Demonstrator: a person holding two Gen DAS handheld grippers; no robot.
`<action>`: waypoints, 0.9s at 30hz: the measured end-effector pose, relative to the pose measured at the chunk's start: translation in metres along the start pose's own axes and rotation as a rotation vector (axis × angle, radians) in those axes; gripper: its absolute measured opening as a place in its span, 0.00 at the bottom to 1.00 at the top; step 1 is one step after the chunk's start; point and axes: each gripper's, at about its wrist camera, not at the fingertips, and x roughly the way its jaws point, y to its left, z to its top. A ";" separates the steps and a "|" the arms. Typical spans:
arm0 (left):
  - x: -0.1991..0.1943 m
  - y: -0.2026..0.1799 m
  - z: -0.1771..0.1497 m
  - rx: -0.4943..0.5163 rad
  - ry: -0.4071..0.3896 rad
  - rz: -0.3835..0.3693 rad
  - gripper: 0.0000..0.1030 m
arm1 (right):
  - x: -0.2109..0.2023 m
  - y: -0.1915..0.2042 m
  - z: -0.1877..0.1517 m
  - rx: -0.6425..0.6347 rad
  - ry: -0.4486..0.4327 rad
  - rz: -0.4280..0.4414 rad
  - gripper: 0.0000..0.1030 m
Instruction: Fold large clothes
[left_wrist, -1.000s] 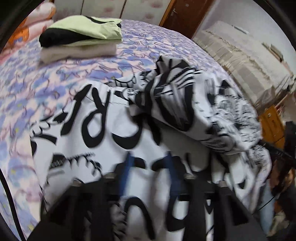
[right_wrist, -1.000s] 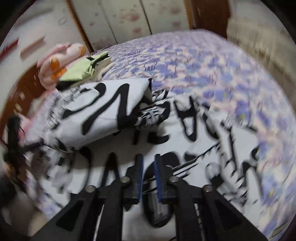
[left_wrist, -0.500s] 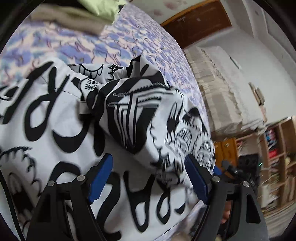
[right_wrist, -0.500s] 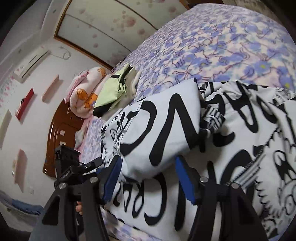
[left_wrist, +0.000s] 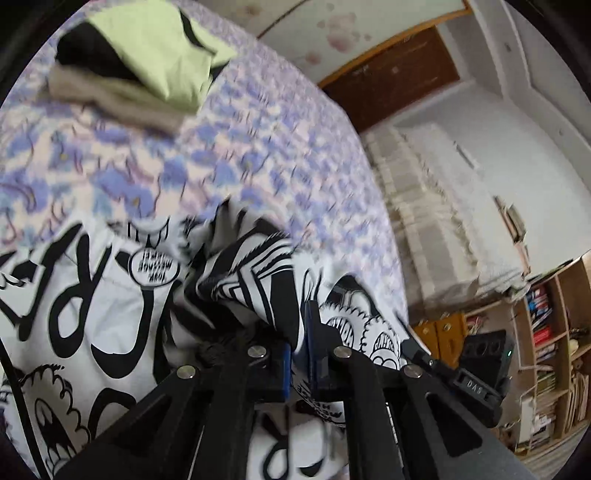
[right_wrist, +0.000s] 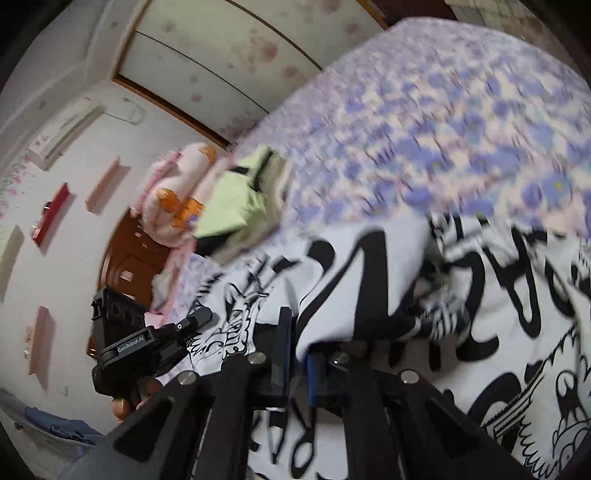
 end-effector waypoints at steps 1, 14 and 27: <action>-0.007 -0.005 -0.001 -0.005 -0.009 -0.006 0.04 | -0.005 0.001 0.000 -0.001 -0.008 0.015 0.05; -0.007 0.034 -0.139 0.173 0.301 0.275 0.03 | -0.011 -0.056 -0.126 0.039 0.368 -0.201 0.05; -0.035 0.077 -0.121 -0.002 0.212 0.087 0.56 | -0.038 -0.072 -0.097 0.183 0.213 -0.111 0.60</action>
